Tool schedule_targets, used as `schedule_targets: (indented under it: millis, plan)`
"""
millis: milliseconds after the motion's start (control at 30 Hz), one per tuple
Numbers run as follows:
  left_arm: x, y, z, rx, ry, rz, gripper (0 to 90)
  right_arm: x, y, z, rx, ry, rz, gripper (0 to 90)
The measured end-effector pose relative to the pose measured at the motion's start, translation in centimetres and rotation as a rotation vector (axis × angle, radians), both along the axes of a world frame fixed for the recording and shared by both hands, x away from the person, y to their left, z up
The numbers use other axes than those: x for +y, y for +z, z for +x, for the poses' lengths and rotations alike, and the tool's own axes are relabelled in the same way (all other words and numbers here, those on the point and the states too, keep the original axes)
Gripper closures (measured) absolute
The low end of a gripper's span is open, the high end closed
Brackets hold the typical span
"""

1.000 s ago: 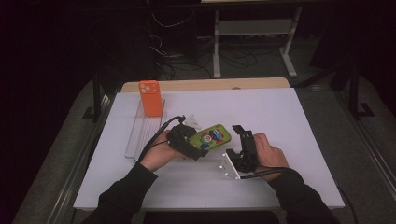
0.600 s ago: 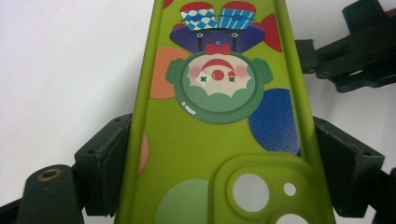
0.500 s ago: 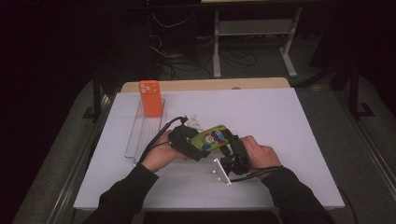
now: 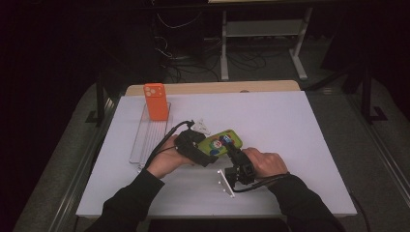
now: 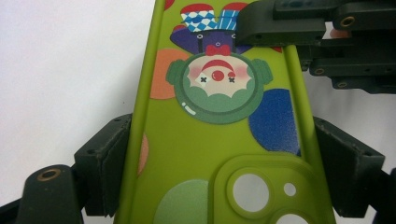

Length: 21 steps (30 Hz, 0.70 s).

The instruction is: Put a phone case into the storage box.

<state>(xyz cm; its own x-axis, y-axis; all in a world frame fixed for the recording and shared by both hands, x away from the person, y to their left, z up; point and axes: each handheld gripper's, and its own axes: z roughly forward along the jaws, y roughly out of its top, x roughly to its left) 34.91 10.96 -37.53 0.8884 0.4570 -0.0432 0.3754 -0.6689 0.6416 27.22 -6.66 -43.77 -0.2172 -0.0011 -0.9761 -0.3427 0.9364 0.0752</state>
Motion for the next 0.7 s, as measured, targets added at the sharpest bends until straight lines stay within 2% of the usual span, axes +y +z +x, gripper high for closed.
schedule_targets:
  millis: [67,100,133,200,233,267,300,333,367,400,500,533,567,600,633,700]
  plan:
    - [0.0,-0.2,0.0,0.005,0.009,-0.015,15.4,0.1,-0.1,0.0,0.001,-0.003,-0.006,75.5]
    - [0.1,-0.1,0.1,-0.009,-0.011,-0.003,15.1,0.1,-0.2,0.0,-0.004,-0.006,-0.005,75.6]
    - [0.1,-0.2,-0.1,-0.018,0.003,-0.025,14.6,0.1,-0.1,0.0,-0.003,-0.011,0.003,75.7]
    - [0.2,0.0,-0.1,-0.047,-0.001,-0.035,12.7,0.0,0.0,0.0,-0.004,-0.014,0.012,75.8]
    - [0.1,-0.1,-0.2,-0.037,0.019,-0.059,9.7,0.0,0.1,0.0,0.0,-0.015,0.018,75.8]
    - [0.4,0.1,0.0,-0.035,-0.007,-0.042,6.0,0.0,0.2,0.0,0.004,-0.017,0.021,75.8]
    - [0.3,0.1,-0.2,-0.034,0.015,-0.071,2.6,0.0,0.2,0.0,0.015,-0.026,0.03,75.8]
    - [0.6,0.3,-0.1,-0.042,-0.002,-0.056,0.9,-0.1,0.2,0.0,0.022,-0.034,0.042,75.8]
    - [0.6,0.3,-0.1,-0.036,0.012,-0.088,0.0,-0.2,0.3,0.1,0.033,-0.036,0.047,75.8]
    - [1.0,0.5,0.0,-0.043,-0.011,-0.073,0.0,-0.3,0.4,0.2,0.043,-0.037,0.054,75.8]
    - [1.3,0.7,0.0,-0.046,0.005,-0.113,0.0,-0.6,0.7,0.5,0.104,-0.063,0.097,75.8]
    - [1.6,0.9,0.1,-0.057,-0.008,-0.097,0.0,-0.7,0.9,0.7,0.123,-0.069,0.114,75.8]
    - [1.7,0.9,0.1,-0.053,0.0,-0.113,0.0,-0.8,1.0,0.7,0.143,-0.077,0.139,75.8]
    - [1.8,0.9,0.1,-0.057,-0.004,-0.111,0.0,-1.0,1.1,0.9,0.151,-0.079,0.167,75.8]
    - [2.0,1.0,0.2,-0.058,-0.008,-0.112,0.0,-1.1,1.3,1.0,0.179,-0.09,0.196,75.8]
    - [2.1,1.1,0.2,-0.065,-0.001,-0.116,0.0,-1.4,1.6,1.1,0.219,-0.102,0.223,75.8]
